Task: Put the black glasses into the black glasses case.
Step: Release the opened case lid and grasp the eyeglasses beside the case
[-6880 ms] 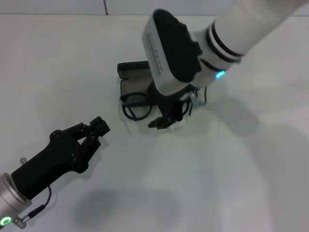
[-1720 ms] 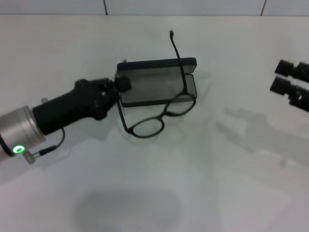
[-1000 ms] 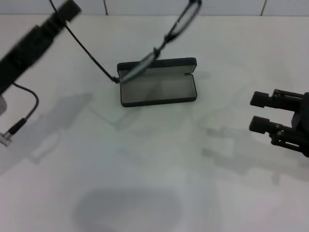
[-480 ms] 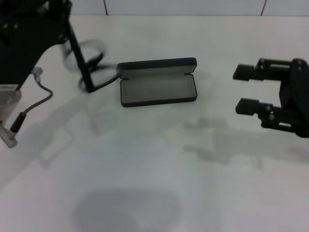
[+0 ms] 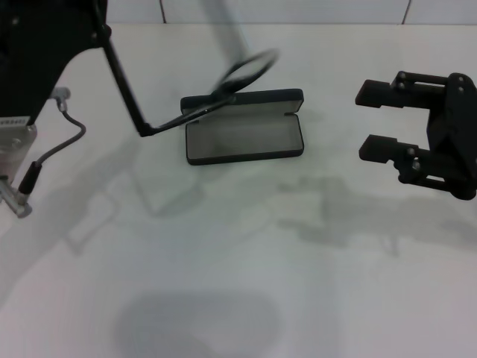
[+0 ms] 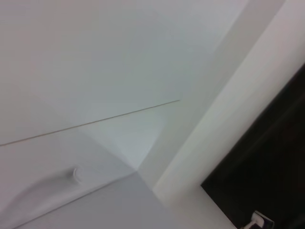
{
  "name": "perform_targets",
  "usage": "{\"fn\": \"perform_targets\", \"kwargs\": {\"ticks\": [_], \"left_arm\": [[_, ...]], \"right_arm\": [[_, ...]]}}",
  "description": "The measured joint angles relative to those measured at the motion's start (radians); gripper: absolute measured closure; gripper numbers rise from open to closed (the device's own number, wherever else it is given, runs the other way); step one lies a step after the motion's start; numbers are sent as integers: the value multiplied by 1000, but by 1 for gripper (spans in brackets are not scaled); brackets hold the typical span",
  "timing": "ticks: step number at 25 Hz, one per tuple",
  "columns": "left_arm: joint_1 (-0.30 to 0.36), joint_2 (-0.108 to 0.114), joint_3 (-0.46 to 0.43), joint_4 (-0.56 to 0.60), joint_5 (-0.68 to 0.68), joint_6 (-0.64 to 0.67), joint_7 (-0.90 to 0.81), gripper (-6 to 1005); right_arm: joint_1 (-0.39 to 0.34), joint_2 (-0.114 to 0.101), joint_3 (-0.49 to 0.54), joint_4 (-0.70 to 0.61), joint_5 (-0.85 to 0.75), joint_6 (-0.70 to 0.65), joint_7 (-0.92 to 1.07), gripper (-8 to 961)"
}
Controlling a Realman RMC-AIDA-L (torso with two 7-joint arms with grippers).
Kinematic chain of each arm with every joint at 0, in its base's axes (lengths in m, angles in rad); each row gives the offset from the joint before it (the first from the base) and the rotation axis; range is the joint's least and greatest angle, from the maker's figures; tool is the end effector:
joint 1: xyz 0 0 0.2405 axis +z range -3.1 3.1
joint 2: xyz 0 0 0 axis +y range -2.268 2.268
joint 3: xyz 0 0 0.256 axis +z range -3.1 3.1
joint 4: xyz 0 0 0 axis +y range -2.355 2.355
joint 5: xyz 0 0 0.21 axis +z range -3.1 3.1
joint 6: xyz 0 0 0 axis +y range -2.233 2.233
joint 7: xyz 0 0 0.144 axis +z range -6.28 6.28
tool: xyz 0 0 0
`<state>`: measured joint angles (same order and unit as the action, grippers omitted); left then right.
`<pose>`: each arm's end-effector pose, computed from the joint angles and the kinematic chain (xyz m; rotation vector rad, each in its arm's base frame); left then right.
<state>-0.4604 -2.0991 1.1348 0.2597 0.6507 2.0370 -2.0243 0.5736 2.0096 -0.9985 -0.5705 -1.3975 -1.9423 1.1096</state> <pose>-0.2110 0.2792 0.0426 1.5491 1.1132 2.0421 0.1801 0.3063 0.0314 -2.7491 -0.0970 1.4567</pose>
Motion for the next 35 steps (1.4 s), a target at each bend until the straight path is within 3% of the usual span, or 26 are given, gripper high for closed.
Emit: {"fn": "perform_targets", "kwargs": {"ticks": [9, 20, 24, 28, 35], "left_arm": [[-13, -2, 1, -1, -73, -4, 23, 964], [-19, 2, 2, -12, -27, -6, 109, 964], [-13, 2, 7, 32, 37, -4, 200, 965], [-10, 7, 68, 101, 88, -3, 371, 965], [-12, 43, 145, 173, 183, -2, 608, 965]], "right_arm": [[8, 8, -74, -9, -15, 129, -29, 426], [26, 13, -79, -33, -14, 137, -26, 427], [37, 14, -80, -22, 9, 141, 12, 427], [37, 14, -80, 8, 62, 132, 86, 427], [-12, 6, -79, 14, 64, 90, 138, 427]]}}
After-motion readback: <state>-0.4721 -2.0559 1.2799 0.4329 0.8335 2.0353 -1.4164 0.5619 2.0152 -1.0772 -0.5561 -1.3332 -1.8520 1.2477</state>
